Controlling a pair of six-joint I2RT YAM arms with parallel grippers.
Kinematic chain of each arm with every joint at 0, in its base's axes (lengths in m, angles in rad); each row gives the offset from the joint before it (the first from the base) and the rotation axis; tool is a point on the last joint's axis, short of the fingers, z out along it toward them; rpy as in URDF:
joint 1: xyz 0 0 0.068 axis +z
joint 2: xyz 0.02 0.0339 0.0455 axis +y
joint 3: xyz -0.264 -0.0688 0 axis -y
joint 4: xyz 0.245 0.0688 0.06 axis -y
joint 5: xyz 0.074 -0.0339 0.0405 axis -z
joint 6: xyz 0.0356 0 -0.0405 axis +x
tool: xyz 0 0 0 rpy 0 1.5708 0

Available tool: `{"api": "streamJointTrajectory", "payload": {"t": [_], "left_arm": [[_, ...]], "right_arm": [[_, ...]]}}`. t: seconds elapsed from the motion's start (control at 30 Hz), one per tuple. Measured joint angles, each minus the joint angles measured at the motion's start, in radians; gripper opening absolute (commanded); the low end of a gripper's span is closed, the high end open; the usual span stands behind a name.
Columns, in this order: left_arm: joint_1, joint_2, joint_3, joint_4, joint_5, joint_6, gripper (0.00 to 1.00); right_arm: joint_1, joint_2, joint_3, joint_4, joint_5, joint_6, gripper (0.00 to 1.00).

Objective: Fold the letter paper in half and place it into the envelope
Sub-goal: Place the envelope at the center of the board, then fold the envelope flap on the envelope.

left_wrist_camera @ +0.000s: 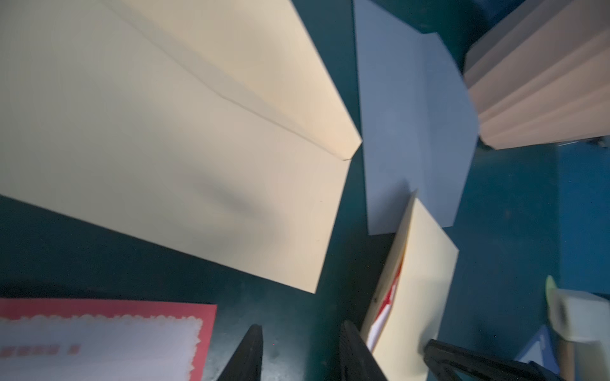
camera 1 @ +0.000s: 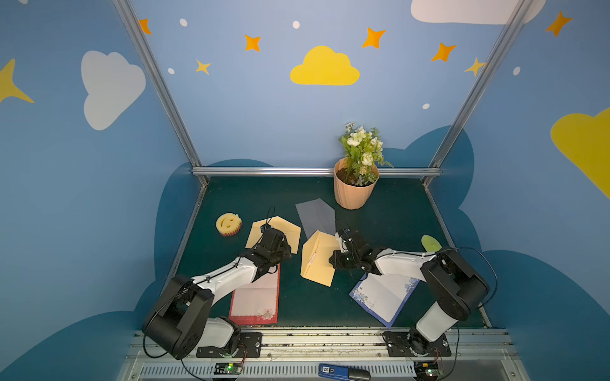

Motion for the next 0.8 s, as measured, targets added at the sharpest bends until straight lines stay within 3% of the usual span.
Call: {"api": "streamJointTrajectory", "payload": {"t": [0.37,0.8], "left_arm": [[-0.019,0.216,0.130,-0.020,0.127,0.017,0.38],[-0.163,0.302,0.217,-0.027,0.205,0.008,0.37]], "right_arm": [[0.000,0.017,0.000,0.018,-0.001,0.002,0.15],[-0.003,0.021,0.000,0.035,-0.002,0.008,0.15]]}}
